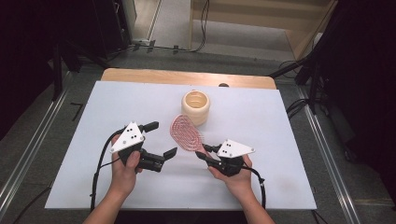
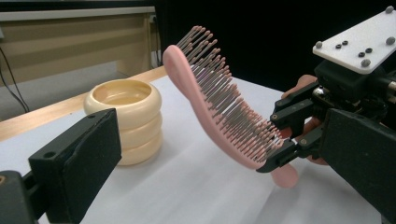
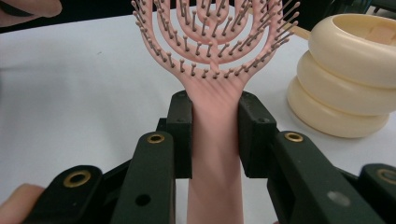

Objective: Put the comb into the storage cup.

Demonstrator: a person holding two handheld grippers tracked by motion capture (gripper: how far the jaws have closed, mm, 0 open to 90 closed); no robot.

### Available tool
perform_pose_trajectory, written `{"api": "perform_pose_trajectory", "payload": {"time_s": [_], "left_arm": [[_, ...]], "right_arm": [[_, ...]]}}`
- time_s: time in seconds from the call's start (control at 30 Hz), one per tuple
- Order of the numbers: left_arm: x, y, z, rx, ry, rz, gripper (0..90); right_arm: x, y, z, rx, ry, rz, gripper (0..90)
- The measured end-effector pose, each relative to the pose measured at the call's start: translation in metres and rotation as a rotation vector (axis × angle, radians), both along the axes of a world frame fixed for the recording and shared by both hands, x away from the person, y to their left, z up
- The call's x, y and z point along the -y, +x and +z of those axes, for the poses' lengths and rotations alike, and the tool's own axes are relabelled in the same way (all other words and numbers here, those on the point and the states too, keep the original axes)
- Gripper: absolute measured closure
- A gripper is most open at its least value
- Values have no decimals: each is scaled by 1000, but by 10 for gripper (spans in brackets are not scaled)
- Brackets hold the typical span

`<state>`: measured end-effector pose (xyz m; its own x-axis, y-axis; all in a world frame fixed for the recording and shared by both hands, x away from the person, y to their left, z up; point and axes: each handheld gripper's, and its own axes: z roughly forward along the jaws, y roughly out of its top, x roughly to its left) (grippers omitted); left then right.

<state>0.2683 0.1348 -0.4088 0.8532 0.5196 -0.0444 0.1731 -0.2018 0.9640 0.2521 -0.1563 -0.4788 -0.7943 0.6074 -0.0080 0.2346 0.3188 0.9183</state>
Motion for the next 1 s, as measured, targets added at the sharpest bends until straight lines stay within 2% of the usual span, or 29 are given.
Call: {"api": "perform_pose_trajectory", "payload": {"time_s": [0.13, 0.2, 0.47, 0.57, 0.77, 1.0], "left_arm": [[9, 1, 1, -13, -9, 4, 3], [13, 2, 2, -11, -5, 17, 40], [28, 6, 1, -57, -23, 25, 74], [32, 6, 0, -73, -28, 55, 142], [37, 7, 0, -95, -31, 94, 212], [41, 8, -1, -117, -35, 117, 311]], "right_arm": [[0, 0, 0, 1, 0, 0, 682], [-1, 0, 0, 4, 2, -2, 682], [-3, -2, 1, 14, -2, 3, 682], [-3, -2, 1, 18, -2, 4, 682], [-4, -3, 1, 18, -4, 4, 682], [-7, -4, 1, 28, -6, 8, 682]]}}
